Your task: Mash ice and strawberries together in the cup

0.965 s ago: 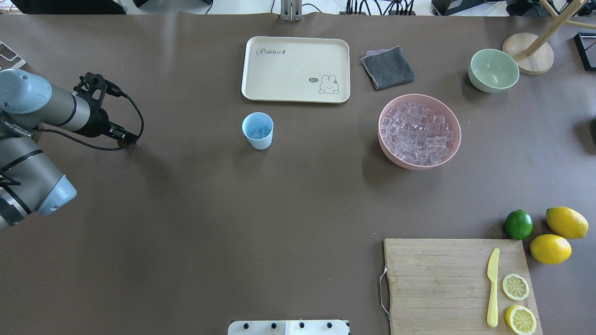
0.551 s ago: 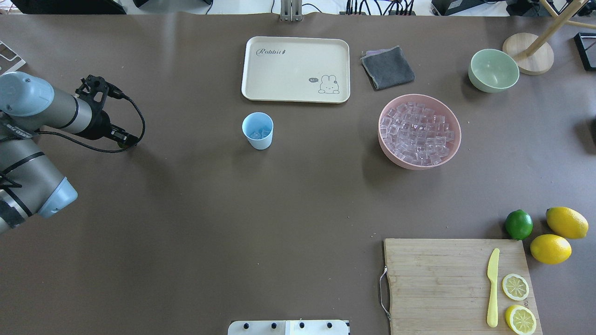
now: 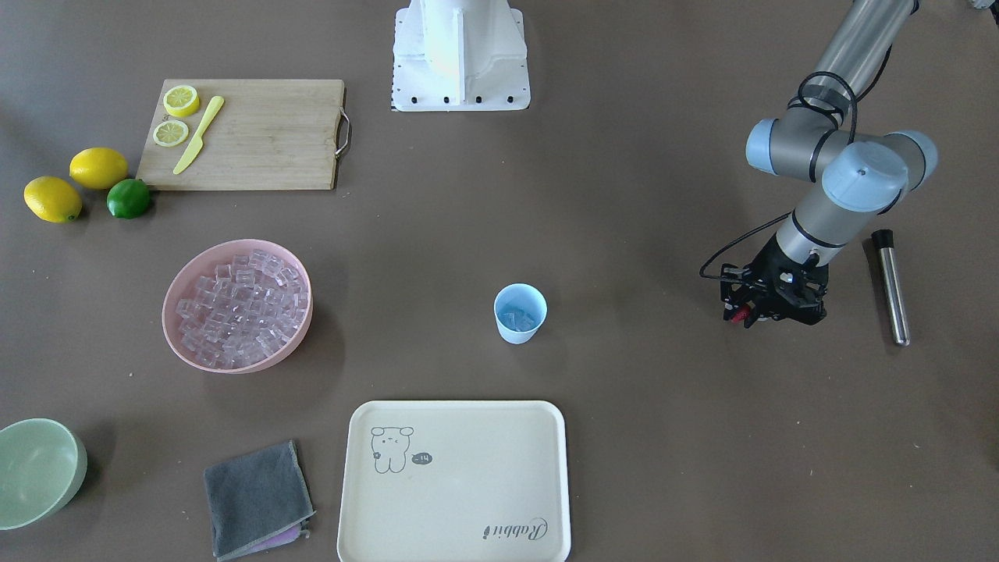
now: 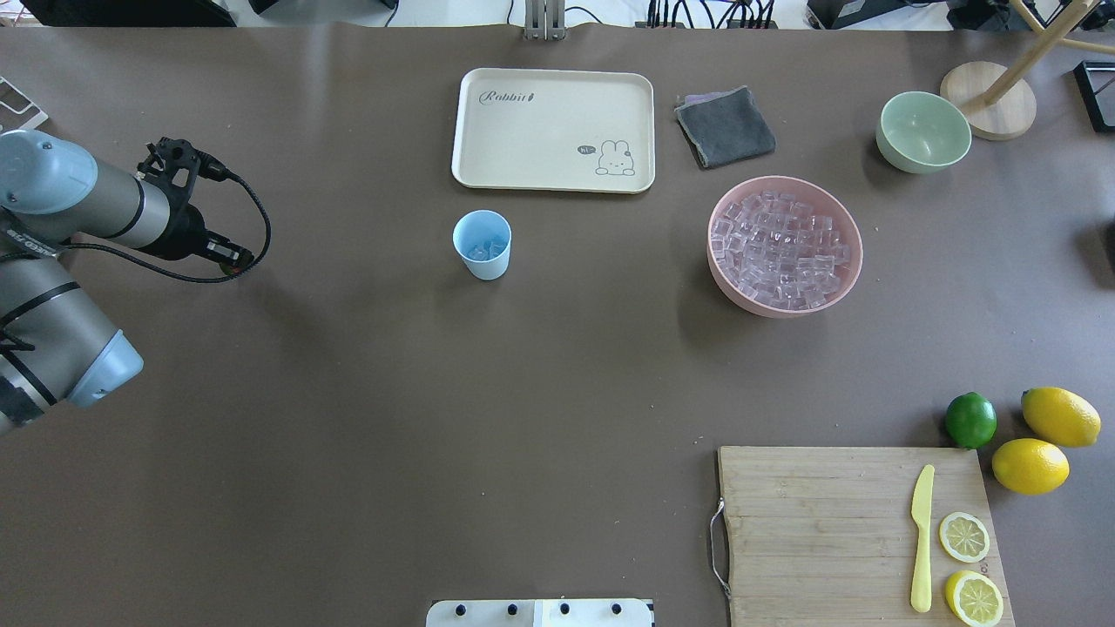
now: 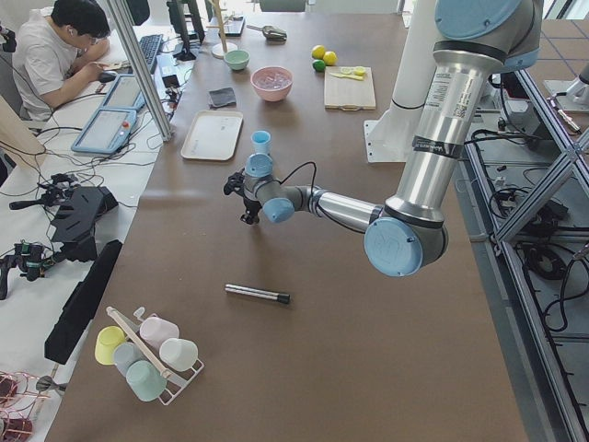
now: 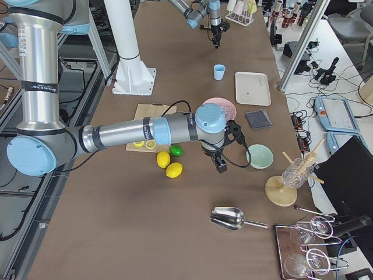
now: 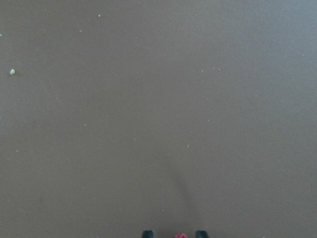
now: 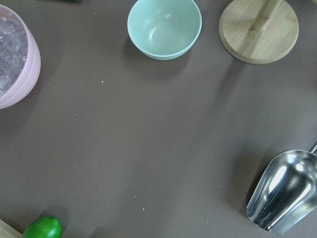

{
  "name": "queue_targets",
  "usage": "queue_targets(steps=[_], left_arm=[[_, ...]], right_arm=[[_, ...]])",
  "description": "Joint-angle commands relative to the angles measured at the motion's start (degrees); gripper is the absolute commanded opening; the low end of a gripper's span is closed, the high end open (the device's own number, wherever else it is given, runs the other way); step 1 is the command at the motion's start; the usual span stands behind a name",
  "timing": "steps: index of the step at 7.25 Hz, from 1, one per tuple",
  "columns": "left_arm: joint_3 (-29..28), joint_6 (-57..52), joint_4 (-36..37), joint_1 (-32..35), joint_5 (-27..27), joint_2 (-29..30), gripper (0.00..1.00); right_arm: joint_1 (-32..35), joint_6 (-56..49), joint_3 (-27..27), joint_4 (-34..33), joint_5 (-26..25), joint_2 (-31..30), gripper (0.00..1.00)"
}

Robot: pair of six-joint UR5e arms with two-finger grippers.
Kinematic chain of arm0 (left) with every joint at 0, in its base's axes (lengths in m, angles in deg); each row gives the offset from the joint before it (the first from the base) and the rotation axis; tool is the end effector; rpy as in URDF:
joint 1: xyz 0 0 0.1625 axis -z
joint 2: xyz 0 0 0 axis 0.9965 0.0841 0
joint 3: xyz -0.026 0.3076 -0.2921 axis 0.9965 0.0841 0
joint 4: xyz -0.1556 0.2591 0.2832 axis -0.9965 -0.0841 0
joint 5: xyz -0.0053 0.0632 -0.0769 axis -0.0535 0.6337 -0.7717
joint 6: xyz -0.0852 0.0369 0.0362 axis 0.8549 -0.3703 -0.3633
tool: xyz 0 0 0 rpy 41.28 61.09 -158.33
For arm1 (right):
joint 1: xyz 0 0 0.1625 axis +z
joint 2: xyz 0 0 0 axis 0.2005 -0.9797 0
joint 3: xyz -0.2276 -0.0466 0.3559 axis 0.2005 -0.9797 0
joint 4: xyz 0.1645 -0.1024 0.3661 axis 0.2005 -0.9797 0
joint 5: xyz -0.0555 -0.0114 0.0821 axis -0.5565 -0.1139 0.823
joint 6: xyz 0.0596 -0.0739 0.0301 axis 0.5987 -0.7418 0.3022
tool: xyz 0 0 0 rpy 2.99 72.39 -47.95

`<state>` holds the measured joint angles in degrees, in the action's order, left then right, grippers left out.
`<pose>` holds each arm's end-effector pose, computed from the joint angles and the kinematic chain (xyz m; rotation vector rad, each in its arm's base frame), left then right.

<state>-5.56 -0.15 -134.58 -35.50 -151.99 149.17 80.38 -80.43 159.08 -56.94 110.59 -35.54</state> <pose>0.3436 -0.5405 0.4905 0.3685 0.8556 0.2710 0.0702 -0.4725 0.5419 0.3534 -0.8718 -0.3782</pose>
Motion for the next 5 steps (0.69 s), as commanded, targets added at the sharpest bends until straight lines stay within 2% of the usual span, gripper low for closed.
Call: queue_targets(steps=[1,3,5], left_arm=[[5.6,5.0,6.3,0.4,-3.4,2.9,0.00],[8.9,5.2,15.7,0.2,-4.0,10.1,0.00],[10.2,8.0,15.8,-0.2,-4.2,12.8,0.00]], right_arm=[[0.0,0.0,-0.1,0.0,-0.2,-0.1,0.98],[0.0,-0.6,-1.7,-0.1,-0.8,-0.7,0.99],[0.0,-0.9,-2.7,0.0,-1.1,-2.0,0.99]])
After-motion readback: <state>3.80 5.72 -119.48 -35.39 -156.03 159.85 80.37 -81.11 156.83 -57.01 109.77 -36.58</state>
